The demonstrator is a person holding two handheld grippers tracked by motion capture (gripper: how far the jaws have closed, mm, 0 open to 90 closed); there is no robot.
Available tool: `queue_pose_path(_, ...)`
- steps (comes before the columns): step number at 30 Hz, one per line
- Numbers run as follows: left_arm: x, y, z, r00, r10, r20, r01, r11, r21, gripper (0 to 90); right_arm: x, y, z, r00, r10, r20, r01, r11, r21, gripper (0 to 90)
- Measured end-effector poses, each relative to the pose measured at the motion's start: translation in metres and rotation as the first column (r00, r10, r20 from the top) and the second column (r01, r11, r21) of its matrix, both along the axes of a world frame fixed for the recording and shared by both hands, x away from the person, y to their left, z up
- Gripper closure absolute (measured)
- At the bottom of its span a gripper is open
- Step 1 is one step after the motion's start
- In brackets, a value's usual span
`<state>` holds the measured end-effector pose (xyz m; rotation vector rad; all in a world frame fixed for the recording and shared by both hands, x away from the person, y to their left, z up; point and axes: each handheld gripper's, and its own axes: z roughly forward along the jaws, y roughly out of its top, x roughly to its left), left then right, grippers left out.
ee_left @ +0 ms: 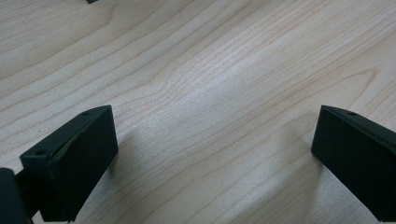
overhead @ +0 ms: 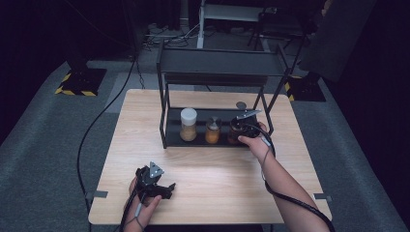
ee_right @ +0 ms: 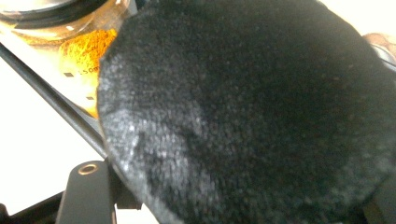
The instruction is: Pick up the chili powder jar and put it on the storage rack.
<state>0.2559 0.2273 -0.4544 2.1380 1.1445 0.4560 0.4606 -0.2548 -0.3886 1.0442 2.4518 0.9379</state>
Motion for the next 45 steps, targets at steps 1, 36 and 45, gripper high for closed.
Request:
queue_pose_path(1,0.000,0.000,0.000,1.0000,0.000,0.001,0.000,1.0000,0.000,0.1,-0.001,-0.002,-0.001,1.0000,-0.005,0.005,0.005,0.9999,0.012,29.6)
queue_pose_path(36,0.000,0.000,0.000,1.0000,0.000,0.000,0.000,1.0000,0.000,0.1,-0.080,-0.042,0.064,0.9848,0.083,0.152,-0.103,0.9870,0.124,9.9)
queue_pose_path(45,0.000,0.000,0.000,1.0000,0.001,0.000,-0.001,1.0000,0.000,0.1,-0.112,-0.058,0.066,0.9762,0.093,0.196,-0.119,0.9853,0.123,8.8)
